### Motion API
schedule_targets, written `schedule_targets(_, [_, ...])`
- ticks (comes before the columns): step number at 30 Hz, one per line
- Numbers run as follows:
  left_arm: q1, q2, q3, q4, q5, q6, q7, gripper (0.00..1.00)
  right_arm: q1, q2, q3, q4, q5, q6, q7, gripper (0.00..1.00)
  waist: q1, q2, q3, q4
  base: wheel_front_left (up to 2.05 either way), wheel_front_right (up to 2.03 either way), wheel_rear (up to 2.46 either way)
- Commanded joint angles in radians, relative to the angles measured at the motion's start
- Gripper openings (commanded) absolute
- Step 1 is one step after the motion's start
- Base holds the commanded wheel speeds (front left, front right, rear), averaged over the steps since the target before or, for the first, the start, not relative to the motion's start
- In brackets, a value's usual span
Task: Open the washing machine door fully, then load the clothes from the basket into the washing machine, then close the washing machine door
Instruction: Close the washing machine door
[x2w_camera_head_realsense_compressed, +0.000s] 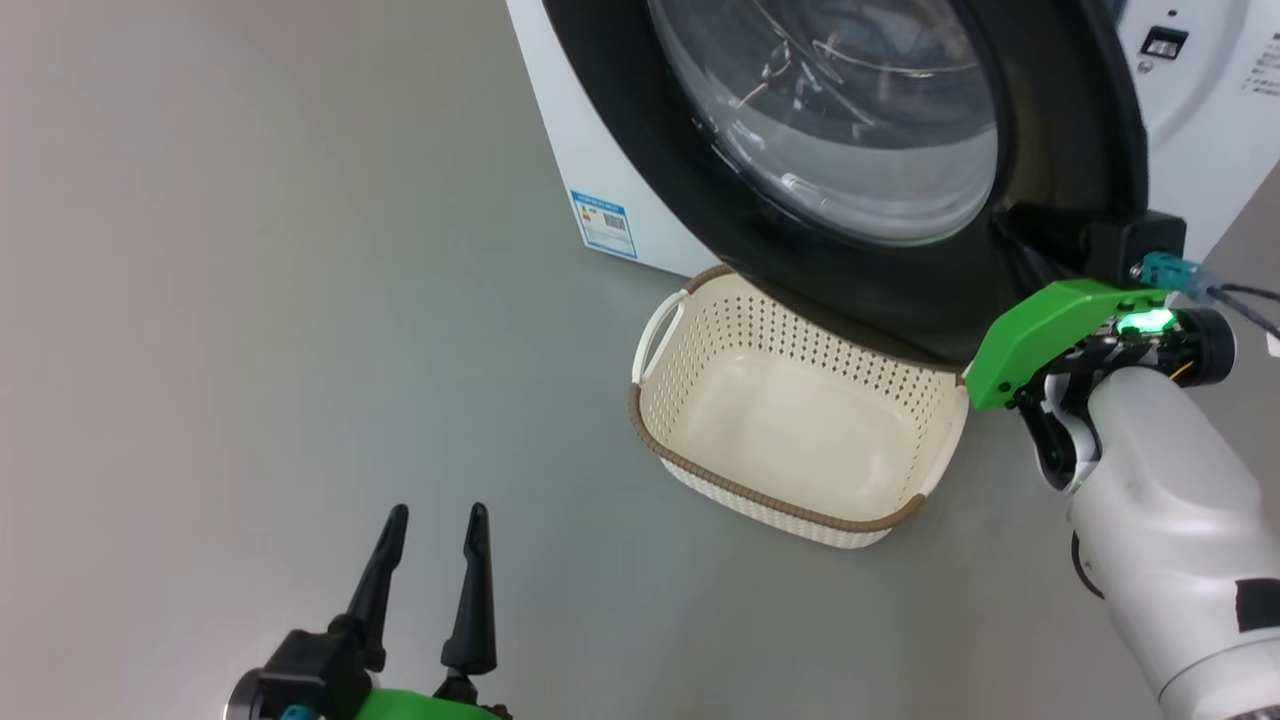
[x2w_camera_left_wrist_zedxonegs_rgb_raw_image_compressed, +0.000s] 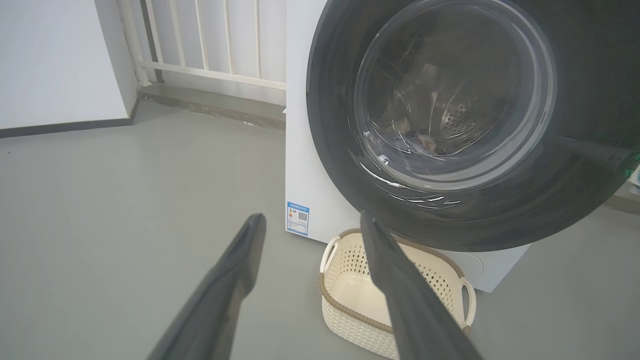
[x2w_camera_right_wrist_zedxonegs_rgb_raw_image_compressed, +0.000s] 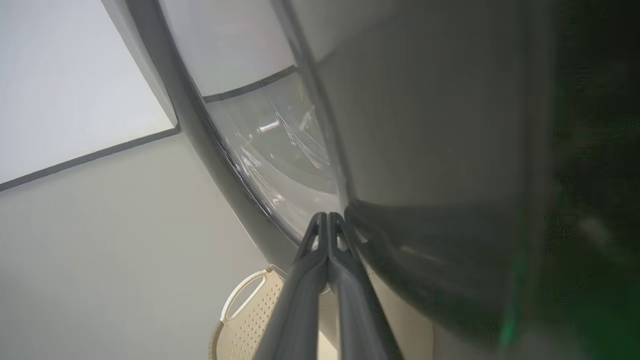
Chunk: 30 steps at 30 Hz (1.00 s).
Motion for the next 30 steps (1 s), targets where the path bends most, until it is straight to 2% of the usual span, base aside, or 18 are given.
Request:
schedule_targets(1, [-0.037, 0.003, 0.039, -0.018, 0.011, -0.005, -0.013, 1.0, -0.037, -0.001, 0.004, -0.002, -0.013, 0.002, -0.011, 0.0, -0.0001, 0.0, 0.02, 0.005, 0.0, 0.0, 0.0])
schedule_targets(9, [-0.043, -0.031, 0.058, -0.024, 0.027, -0.031, -0.013, 1.0, -0.14, -0.013, -0.03, 0.105, -0.025, 0.002, -0.051, 0.0, -0.0001, 0.0, 0.076, 0.013, 0.0, 0.0, 0.0])
schedule_targets(18, [-0.053, -0.047, 0.06, -0.036, 0.033, -0.046, -0.014, 1.0, -0.288, -0.055, -0.081, 0.208, -0.043, 0.002, -0.087, 0.0, -0.0001, 0.0, 0.13, 0.019, -0.02, -0.02, -0.02])
schedule_targets(30, [-0.084, -0.048, -0.014, -0.049, -0.012, -0.01, -0.014, 1.0, -0.41, -0.124, -0.119, 0.276, -0.068, 0.002, -0.106, 0.0, -0.0001, 0.0, 0.171, 0.022, -0.06, -0.06, -0.06])
